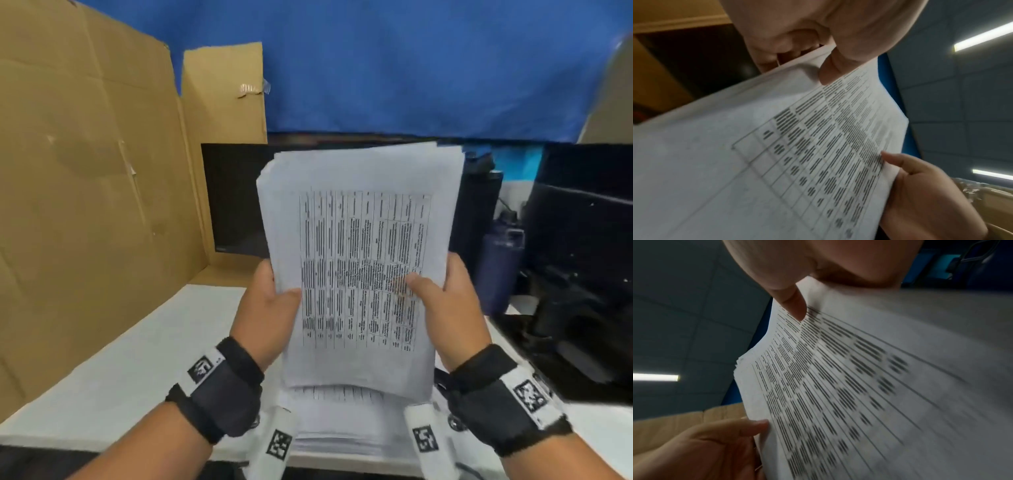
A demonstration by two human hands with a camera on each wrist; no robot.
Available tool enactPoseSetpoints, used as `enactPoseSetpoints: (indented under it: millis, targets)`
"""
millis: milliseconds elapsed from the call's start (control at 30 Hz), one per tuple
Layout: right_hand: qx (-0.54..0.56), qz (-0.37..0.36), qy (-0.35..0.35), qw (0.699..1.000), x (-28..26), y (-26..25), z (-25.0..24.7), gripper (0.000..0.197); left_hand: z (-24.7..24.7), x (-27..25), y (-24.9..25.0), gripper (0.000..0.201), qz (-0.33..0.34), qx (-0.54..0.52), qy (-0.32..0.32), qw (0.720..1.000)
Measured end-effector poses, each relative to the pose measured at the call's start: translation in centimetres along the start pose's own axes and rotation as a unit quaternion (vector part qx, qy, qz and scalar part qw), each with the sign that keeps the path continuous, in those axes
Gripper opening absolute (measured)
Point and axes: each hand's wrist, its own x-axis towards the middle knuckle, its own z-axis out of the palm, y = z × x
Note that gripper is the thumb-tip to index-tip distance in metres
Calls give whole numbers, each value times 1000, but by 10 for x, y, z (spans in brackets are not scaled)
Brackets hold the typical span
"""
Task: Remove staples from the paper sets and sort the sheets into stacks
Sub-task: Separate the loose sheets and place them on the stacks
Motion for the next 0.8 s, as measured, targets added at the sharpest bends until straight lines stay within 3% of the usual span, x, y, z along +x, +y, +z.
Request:
enactPoseSetpoints:
  millis: [300,400,500,600,733,800]
  targets:
    - [17,43,35,998,-12,25,6,28,21,-13,-58,37,-120,-62,32,990]
    - [39,45,45,997,-11,24,5,29,21,-13,-60,38,-114,-72,51,990]
    - [36,38,36,998,-13,20,4,30,19,-18,-57,44,-113,-78,17,990]
    - [13,25,33,999,-13,20,5,29,19,-23,-61,38,-99,-63,-15,993]
    - [17,21,53,998,-13,21,4,28,19,-22,-69,30,-89,-60,14,994]
    - [16,24,50,998,-16,22,3,28,19,-23,-72,30,-106,-77,-3,991]
